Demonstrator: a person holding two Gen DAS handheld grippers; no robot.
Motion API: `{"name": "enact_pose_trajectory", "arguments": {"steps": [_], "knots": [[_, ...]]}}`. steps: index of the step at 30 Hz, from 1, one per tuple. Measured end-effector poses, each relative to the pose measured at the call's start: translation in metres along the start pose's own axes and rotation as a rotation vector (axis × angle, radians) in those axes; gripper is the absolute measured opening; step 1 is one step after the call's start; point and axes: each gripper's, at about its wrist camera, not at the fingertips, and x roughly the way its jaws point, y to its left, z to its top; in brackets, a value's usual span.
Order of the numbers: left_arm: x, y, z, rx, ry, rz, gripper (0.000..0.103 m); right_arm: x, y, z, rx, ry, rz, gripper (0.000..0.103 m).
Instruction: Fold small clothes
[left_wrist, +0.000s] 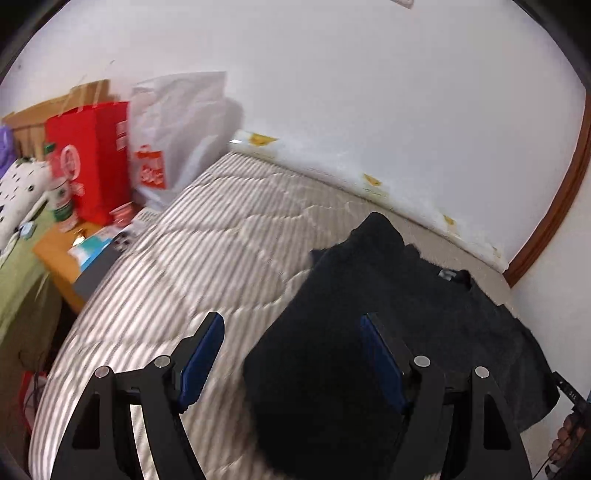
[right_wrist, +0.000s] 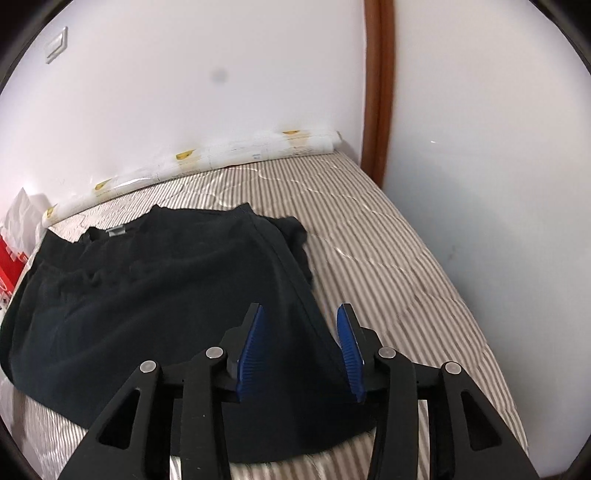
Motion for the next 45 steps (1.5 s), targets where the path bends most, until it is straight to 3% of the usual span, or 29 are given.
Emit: {"name": "enact_pose_trajectory", "arguments": {"steps": [9,16,21,27,29,30,31,35,45], "knots": [[-0.009,0.017,-0.050,-0.015,0.060,-0.063,0.074,-0.022,-0.022,-0.036,0.030,-0.002,-0.012,0.043],[0.001,0.010,-0.046,-0.009,0.054,-0.051,0.071,-0.025,-0.026,-0.044,0.034,-0.011,0.010,0.046],[0.014,0.003,-0.034,0.010,0.057,-0.027,0.053,-0.013,-0.028,-0.039,0.049,0.000,0.013,0.047],[0.022,-0.007,-0.024,0.039,0.057,-0.012,0.021,0.009,-0.024,-0.024,0.052,0.009,0.001,0.047],[0.020,-0.009,-0.023,0.052,0.052,-0.020,0.012,0.014,-0.020,-0.019,0.052,0.009,0.014,0.039],[0.019,-0.010,-0.023,0.058,0.046,-0.020,0.011,0.014,-0.018,-0.017,0.043,-0.001,0.012,0.021],[0.017,-0.011,-0.024,0.071,0.039,-0.017,0.010,0.014,-0.015,-0.015,0.028,-0.011,0.008,0.012],[0.006,-0.007,-0.028,0.088,0.008,-0.021,0.010,0.007,-0.009,-0.014,-0.018,-0.036,0.017,0.008],[-0.010,0.014,-0.052,0.044,0.020,-0.075,0.009,-0.008,-0.047,-0.038,0.071,-0.020,0.105,0.007]]}}
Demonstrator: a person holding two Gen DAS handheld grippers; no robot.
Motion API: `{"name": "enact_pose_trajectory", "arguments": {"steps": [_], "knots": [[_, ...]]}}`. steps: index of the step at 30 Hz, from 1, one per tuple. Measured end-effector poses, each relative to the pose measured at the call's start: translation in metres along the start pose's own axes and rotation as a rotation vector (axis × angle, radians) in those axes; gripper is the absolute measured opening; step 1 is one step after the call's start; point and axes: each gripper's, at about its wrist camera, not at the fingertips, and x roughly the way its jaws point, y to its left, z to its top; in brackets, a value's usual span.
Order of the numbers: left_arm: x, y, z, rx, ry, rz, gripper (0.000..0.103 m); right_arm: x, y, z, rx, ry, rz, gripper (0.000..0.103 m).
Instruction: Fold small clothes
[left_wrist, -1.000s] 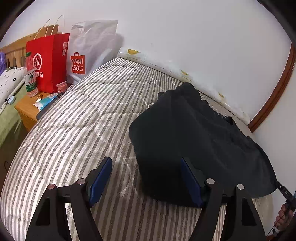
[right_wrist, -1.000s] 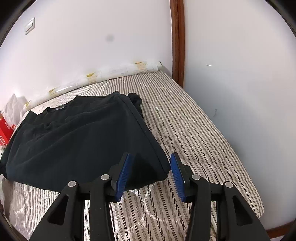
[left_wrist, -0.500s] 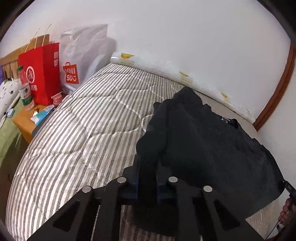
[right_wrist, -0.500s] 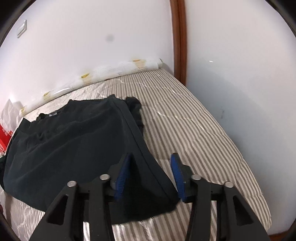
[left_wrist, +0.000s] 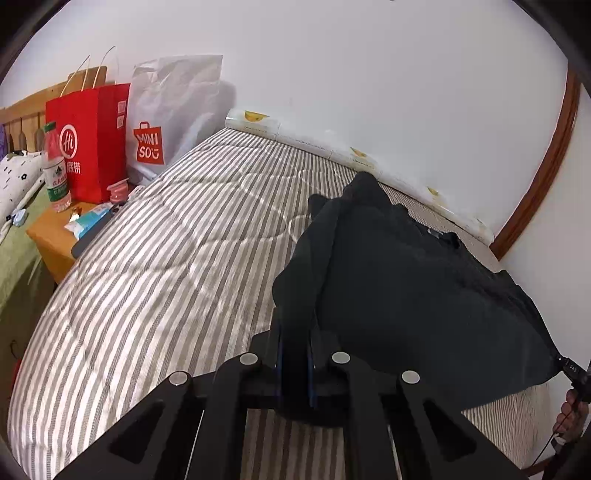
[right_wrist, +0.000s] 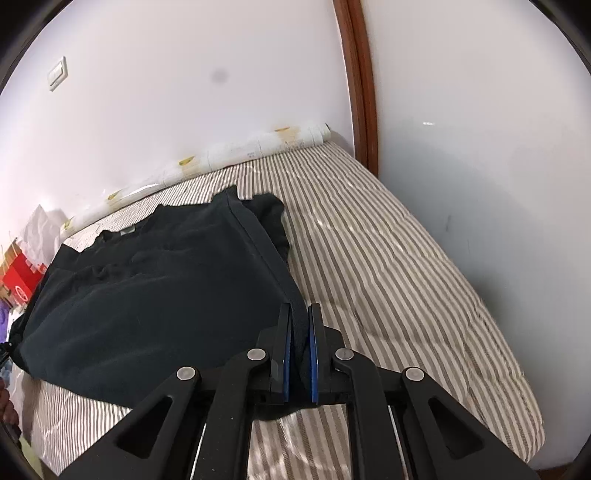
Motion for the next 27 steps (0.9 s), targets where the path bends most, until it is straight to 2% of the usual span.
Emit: {"name": "enact_pose_trajectory", "arguments": {"steps": [5,8,9,11,13,14,16,21,27], "knots": [[0.002,-0.003,-0.007,0.017,0.010,0.019,0.012,0.006,0.005,-0.011,-0.044,0.011,-0.047,0.008],[0.002,-0.004,-0.003,0.016,0.021,0.029,0.018,0.006,0.017,-0.010,-0.126,0.006,-0.123,0.015],[0.002,-0.003,-0.002,0.012,0.025,0.026,0.022,0.004,0.022,-0.009,-0.151,0.001,-0.147,0.019],[0.002,0.001,0.002,-0.004,0.033,0.034,0.044,-0.005,0.031,-0.004,-0.185,-0.025,-0.172,0.023],[0.001,0.006,0.004,-0.021,0.029,0.031,0.054,-0.013,0.039,0.001,-0.194,-0.048,-0.171,0.027],[0.000,0.009,0.005,-0.029,0.027,0.032,0.055,-0.017,0.045,0.005,-0.197,-0.063,-0.165,0.030],[-0.002,0.014,0.007,-0.036,0.026,0.044,0.055,-0.023,0.061,0.013,-0.202,-0.087,-0.137,0.032],[-0.008,0.032,0.013,-0.056,0.042,0.055,0.063,-0.021,0.135,0.025,-0.258,-0.091,-0.002,0.043],[-0.020,0.048,0.019,-0.024,0.043,0.107,0.067,-0.004,0.267,0.003,-0.412,-0.016,0.198,0.047]]}}
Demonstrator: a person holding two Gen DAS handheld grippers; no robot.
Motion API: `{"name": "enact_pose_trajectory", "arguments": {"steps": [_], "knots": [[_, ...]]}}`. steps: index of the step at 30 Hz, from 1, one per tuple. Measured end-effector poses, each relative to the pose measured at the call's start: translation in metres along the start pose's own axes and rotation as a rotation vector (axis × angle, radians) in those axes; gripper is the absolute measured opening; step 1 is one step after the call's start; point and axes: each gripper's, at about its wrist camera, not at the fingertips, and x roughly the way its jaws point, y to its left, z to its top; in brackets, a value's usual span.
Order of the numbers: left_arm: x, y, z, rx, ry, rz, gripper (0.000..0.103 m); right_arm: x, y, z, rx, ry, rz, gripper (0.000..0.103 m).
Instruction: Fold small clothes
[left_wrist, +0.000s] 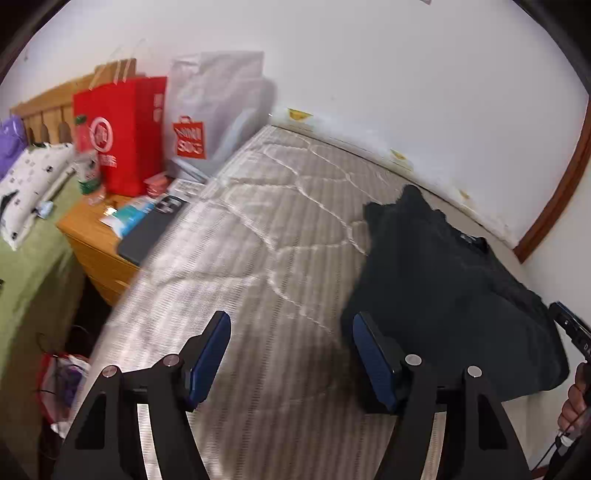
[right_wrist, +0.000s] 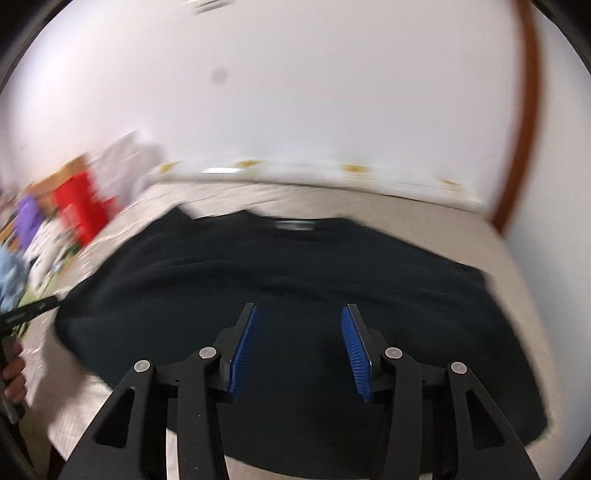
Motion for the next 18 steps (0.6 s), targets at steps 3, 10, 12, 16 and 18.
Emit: {"name": "enact_pose_trajectory", "arguments": {"steps": [3,10,12,16,18], "knots": [[-0.008,0.013,0.005,-0.007,-0.009,-0.001,0.068,0.015,0.063,0.004,-0.100,0.013,0.073,0.048],[-0.015,0.038,0.020,-0.030,-0.020,0.019,0.069,0.029,0.166,-0.012,-0.247,0.075,0.204,0.050],[-0.014,0.043,0.023,-0.023,-0.016,0.022,0.069,0.036,0.189,-0.020,-0.283,0.099,0.237,0.051],[-0.011,0.053,0.026,-0.019,-0.012,0.014,0.070,0.042,0.213,-0.036,-0.327,0.131,0.275,0.052],[-0.009,0.057,0.029,-0.024,-0.011,0.003,0.070,0.044,0.222,-0.042,-0.356,0.126,0.266,0.055]]}}
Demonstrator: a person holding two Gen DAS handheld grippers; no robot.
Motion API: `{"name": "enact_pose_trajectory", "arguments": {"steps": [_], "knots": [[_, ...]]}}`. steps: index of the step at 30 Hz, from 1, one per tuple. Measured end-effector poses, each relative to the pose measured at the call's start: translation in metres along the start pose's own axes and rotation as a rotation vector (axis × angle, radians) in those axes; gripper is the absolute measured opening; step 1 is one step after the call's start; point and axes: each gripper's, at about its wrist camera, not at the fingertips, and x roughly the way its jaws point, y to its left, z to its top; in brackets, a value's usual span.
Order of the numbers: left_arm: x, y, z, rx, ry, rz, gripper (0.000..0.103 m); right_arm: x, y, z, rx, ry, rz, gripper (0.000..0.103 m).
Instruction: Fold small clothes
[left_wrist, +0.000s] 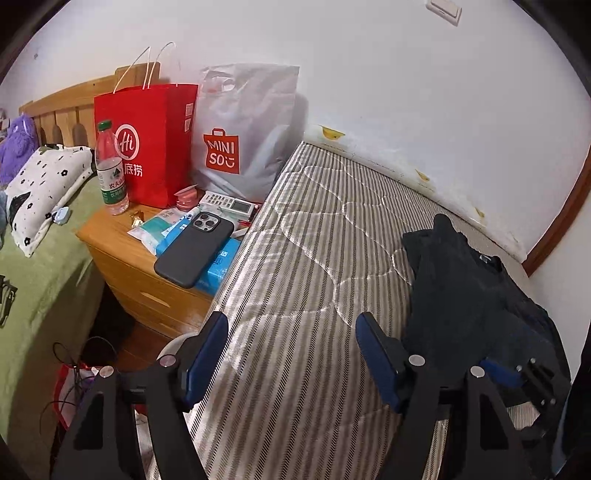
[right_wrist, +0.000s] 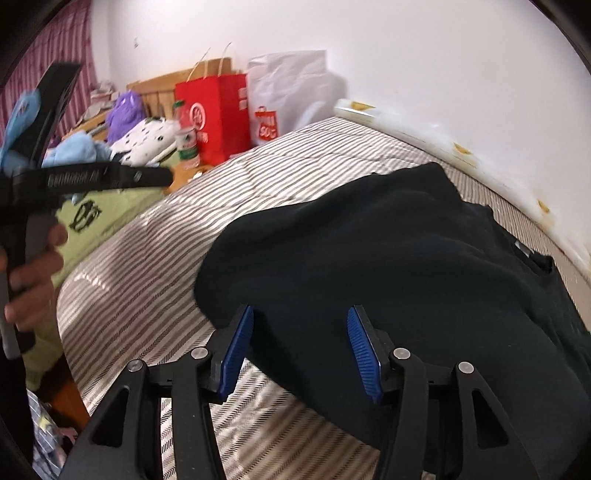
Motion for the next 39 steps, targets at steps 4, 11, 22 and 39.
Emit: {"name": "enact_pose_trajectory", "arguments": {"steps": [4,11,22,39], "knots": [[0.006,0.003,0.004,-0.005,0.011,-0.023,0.070,0.010,0.015,-0.001,-0.044,0.027,-0.021,0.058],[0.013,-0.003,0.013,0.031,0.018,-0.068,0.070,0.028,0.043,-0.006,-0.144,0.070,-0.092,0.073],[0.022,-0.002,0.025,0.056,0.038,-0.093,0.070,0.037,0.054,0.001,-0.189,0.027,-0.253,0.045],[0.030,-0.125,0.020,0.090,0.072,-0.218,0.070,-0.114,-0.087,-0.003,0.243,-0.298,-0.249,0.024]]}}
